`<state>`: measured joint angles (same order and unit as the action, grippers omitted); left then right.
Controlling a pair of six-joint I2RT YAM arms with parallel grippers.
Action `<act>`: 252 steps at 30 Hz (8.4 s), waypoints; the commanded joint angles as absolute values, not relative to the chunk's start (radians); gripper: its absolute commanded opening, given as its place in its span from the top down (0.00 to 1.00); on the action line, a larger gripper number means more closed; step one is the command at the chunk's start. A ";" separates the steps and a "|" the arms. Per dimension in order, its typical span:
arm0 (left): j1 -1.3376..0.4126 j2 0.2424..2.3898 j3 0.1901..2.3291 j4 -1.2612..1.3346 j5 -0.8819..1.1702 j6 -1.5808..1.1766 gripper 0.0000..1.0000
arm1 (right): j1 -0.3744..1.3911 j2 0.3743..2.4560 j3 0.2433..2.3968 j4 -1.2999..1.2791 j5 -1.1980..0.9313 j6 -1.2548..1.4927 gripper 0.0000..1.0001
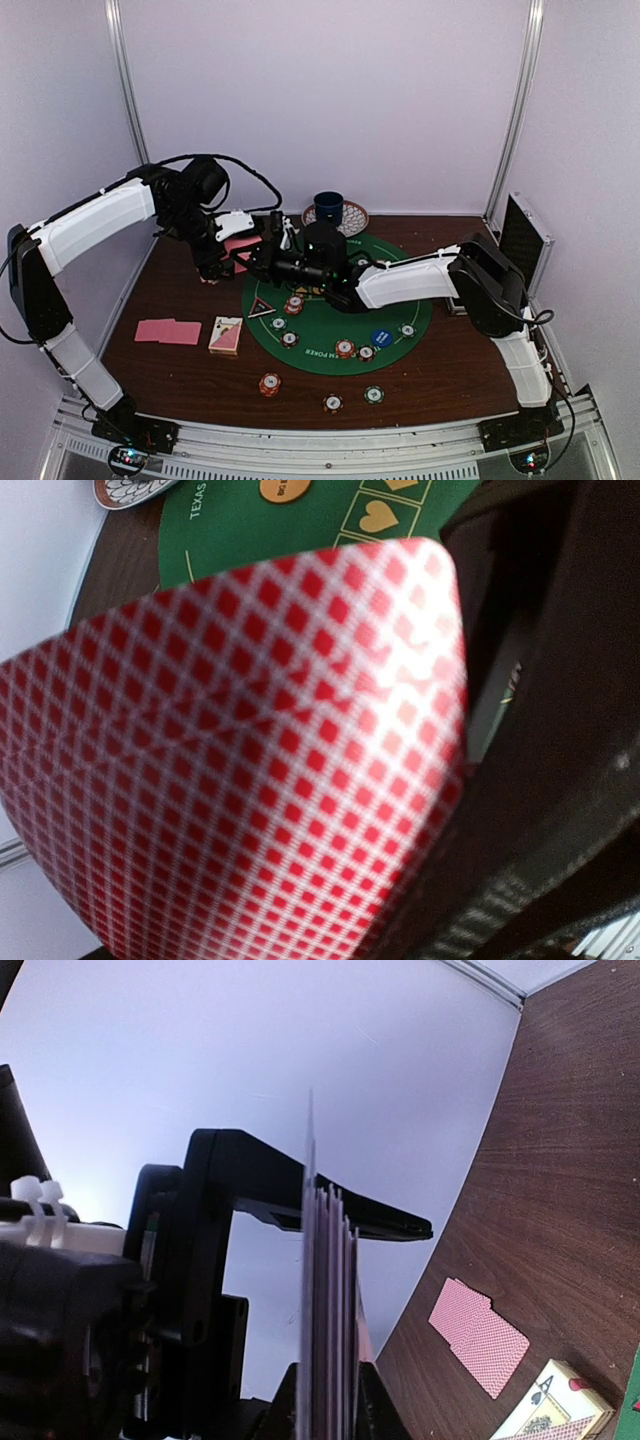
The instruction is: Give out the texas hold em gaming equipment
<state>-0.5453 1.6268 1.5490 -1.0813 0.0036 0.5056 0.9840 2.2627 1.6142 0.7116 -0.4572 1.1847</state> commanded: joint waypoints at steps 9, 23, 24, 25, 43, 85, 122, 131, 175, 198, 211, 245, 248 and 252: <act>-0.545 1.646 1.621 -1.045 0.050 0.530 0.34 | 0.992 2.244 1.651 0.755 -0.475 1.249 0.92; -0.561 1.654 1.640 -1.123 0.152 0.477 0.02 | 0.988 2.255 1.652 0.745 -0.479 1.260 1.00; -0.561 1.650 1.633 -1.124 0.154 0.484 0.02 | 0.989 2.256 1.655 0.746 -0.481 1.259 1.00; -0.561 1.646 1.630 -1.123 0.153 0.493 0.02 | 0.989 2.258 1.657 0.750 -0.486 1.259 1.00; -0.561 1.612 1.610 -1.069 -0.002 0.543 0.02 | 0.983 2.271 1.638 0.824 -0.523 1.297 1.00; -0.575 1.706 1.568 -1.117 0.132 0.499 0.61 | 0.965 2.321 1.614 0.902 -0.550 1.391 0.77; -0.575 1.705 1.560 -1.098 0.053 0.542 0.75 | 0.962 2.259 1.508 1.031 -0.544 1.385 0.52; -0.577 1.708 1.574 -1.133 0.079 0.572 0.79 | 0.939 2.243 1.434 1.115 -0.557 1.448 0.50; -0.644 1.721 1.610 -1.202 0.097 0.542 0.02 | 0.893 2.283 1.463 1.149 -0.759 1.588 1.00; -0.595 1.411 1.525 -1.015 -0.026 0.376 0.02 | 0.780 2.115 1.279 0.784 -0.916 1.285 1.00; -0.568 1.429 1.493 -0.986 0.000 0.349 0.02 | 0.727 1.904 1.685 -0.899 -0.489 0.243 1.00; -0.566 1.407 1.445 -0.970 0.046 0.384 0.02 | 0.886 2.043 1.790 -1.033 -0.093 0.096 0.84; -0.566 1.406 1.447 -0.972 0.045 0.387 0.03 | 0.892 2.036 1.776 -1.022 -0.102 0.100 0.79; -0.566 1.404 1.449 -0.972 0.042 0.390 0.03 | 0.897 2.036 1.761 -1.012 -0.100 0.105 0.76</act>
